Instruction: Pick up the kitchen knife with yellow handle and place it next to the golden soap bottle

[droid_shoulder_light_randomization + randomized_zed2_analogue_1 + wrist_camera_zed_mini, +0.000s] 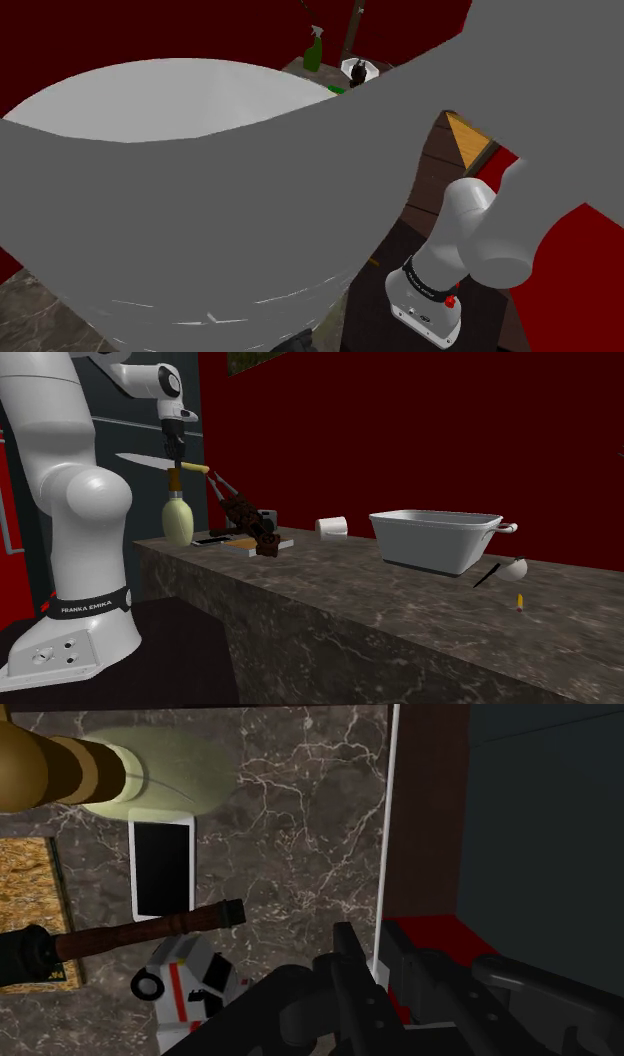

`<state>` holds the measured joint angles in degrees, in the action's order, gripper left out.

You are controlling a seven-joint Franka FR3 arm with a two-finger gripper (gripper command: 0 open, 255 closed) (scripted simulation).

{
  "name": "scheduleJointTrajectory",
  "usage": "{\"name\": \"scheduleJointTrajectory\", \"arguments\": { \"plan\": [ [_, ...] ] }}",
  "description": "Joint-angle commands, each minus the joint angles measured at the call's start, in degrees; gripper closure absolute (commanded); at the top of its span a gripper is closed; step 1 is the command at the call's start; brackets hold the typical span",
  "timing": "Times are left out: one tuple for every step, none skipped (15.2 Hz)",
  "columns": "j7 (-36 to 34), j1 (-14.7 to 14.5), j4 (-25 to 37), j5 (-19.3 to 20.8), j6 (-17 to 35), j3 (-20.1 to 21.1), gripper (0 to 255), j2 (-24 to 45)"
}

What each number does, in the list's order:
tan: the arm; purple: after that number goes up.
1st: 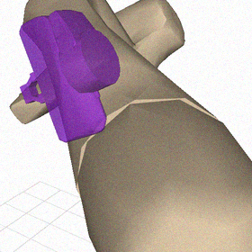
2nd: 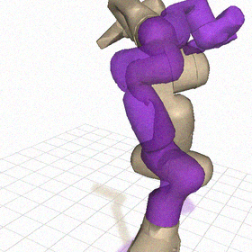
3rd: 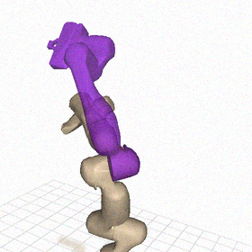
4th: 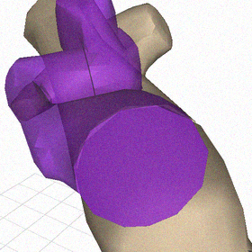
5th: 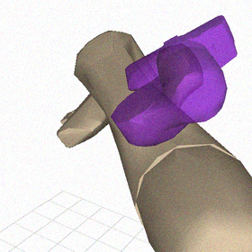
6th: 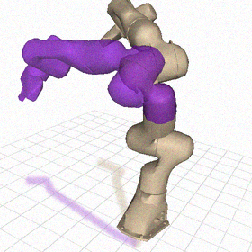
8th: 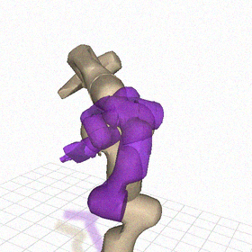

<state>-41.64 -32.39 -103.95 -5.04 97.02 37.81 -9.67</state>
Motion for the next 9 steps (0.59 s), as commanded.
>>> {"name": "scheduleJointTrajectory", "arguments": {
  "plan": [
    [0.1, -0.1, -1.9, -0.2, 1.6, 0.0, 255, -0.4],
    [0.2, -0.1, -2.7, -0.3, 2.4, 0.0, 255, -0.4],
    [0.2, -0.1, -3.6, -0.4, 3.2, 0.0, 255, -0.5],
    [0.2, -0.2, -4.4, -0.4, 3.9, 0.1, 255, -0.5],
    [0.2, -0.2, -5.1, -0.4, 4.7, 0.1, 255, -0.6],
    [0.2, -0.2, -5.9, -0.5, 5.5, 0.1, 255, -0.6],
    [0.2, -0.2, -6.7, -0.5, 6.2, 0.2, 255, -0.6],
    [0.2, -0.3, -7.4, -0.5, 7.0, 0.2, 255, -0.6],
    [0.2, -0.3, -8.2, -0.5, 7.8, 0.3, 255, -0.5]
  ]
}}
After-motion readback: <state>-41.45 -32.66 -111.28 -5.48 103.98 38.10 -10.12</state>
